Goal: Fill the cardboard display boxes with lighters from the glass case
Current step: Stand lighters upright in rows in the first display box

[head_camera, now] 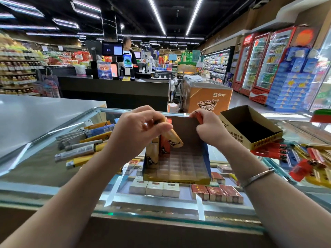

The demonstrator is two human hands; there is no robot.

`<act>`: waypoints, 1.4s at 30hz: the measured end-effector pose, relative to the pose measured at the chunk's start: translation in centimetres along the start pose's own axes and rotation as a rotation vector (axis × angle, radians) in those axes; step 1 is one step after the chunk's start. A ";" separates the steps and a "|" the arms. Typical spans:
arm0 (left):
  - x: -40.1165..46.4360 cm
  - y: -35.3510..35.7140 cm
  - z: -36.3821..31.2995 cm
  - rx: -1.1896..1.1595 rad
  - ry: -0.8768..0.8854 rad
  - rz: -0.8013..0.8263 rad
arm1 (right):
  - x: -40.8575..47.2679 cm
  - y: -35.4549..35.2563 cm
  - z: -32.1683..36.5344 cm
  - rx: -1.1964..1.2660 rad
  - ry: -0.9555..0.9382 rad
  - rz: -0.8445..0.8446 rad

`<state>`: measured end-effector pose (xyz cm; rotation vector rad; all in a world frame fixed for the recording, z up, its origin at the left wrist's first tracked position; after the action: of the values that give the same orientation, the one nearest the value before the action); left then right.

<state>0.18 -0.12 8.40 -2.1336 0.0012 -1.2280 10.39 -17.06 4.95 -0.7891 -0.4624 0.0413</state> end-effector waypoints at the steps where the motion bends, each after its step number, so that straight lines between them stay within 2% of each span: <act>1: -0.3 -0.2 -0.1 0.025 -0.002 -0.016 | -0.1 -0.1 0.0 -0.021 0.001 -0.005; 5: -1.0 -0.6 -0.9 0.089 0.002 -0.039 | -0.8 -0.9 -0.4 -0.064 0.014 -0.023; 9: -1.0 0.1 -1.5 0.037 0.012 0.021 | -1.7 -2.0 -0.8 -0.125 0.025 -0.059; 13: -1.0 1.3 -1.9 0.088 0.023 0.089 | -2.5 -2.9 -1.3 -0.165 0.038 -0.084; 19: -0.5 2.2 -3.6 0.247 0.144 0.127 | -3.3 -3.7 -1.7 -0.182 0.043 -0.084; 23: -0.2 2.3 -3.7 0.268 0.170 0.159 | -3.3 -3.9 -1.9 -0.189 0.037 -0.060; 33: -0.9 3.1 -4.1 0.355 0.270 0.097 | -3.6 -4.6 -2.5 -0.207 0.019 -0.060; 38: -0.7 4.5 -4.4 0.380 0.363 0.167 | -3.5 -4.7 -2.6 -0.206 0.011 -0.076; 40: -0.6 4.8 -4.1 0.361 0.343 0.147 | -3.4 -4.7 -2.7 -0.205 0.007 -0.082; 42: -0.7 4.4 -3.3 0.278 0.252 0.072 | -3.5 -4.7 -2.8 -0.208 0.001 -0.082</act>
<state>-1.33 -5.08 6.60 -1.7186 0.0165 -1.3615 7.82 -23.04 5.15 -0.9730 -0.5028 -0.0844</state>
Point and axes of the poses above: each hand's wrist, its own x-axis towards the middle knuckle, its own y-axis out of the palm, z = x × y, the point moved 8 cm from there along x, towards the middle knuckle, and after that the axes turned 5 degrees about z, right-handed, at the moved point
